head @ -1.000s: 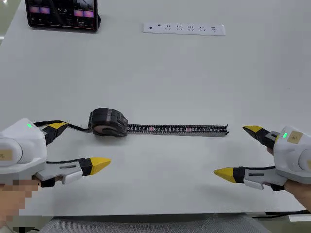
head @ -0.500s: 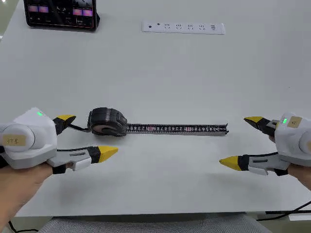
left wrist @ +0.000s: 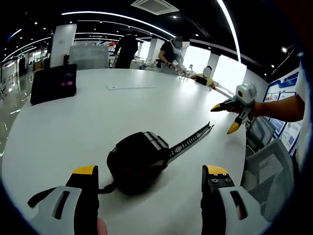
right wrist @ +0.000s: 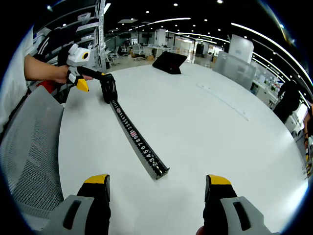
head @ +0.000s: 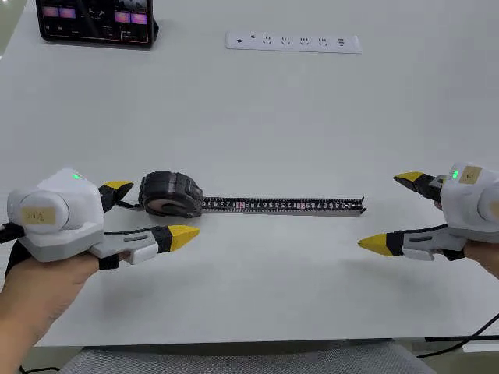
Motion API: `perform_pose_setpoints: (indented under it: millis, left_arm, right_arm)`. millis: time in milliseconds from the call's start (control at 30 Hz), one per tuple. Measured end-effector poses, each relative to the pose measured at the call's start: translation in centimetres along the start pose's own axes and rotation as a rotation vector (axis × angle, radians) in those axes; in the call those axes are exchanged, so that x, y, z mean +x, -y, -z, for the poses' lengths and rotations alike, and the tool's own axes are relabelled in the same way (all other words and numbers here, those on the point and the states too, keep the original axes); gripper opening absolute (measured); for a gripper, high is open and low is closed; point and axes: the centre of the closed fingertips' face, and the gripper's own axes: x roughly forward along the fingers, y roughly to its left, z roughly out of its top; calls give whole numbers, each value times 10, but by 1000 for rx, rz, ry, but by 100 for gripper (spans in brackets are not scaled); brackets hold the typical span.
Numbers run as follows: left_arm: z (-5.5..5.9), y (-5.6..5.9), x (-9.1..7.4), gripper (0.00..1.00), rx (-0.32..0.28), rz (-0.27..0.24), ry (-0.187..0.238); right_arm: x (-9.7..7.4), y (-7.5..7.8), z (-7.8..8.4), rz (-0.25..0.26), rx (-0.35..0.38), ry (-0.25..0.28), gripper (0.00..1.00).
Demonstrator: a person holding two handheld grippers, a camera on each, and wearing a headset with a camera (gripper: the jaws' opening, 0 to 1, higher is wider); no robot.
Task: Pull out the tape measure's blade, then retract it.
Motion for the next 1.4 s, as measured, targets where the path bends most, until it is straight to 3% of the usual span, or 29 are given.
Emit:
perform_pose_setpoints:
  millis: [600, 800, 1100, 1400]
  left_arm:
    - [-2, 8, 9, 83, -17, 17, 4]
    - [-4, 9, 10, 85, -37, 3, 15]
    - [-5, 8, 14, 85, -58, -49, 23]
    - [-7, 5, 21, 85, -93, -133, 28]
  right_arm:
    - [7, 5, 0, -27, -22, -20, 76]
    - [9, 4, 1, -46, -39, -33, 73]
    - [11, 7, 0, -61, -56, -41, 68]
    - [17, 5, -1, -125, -102, -68, 57]
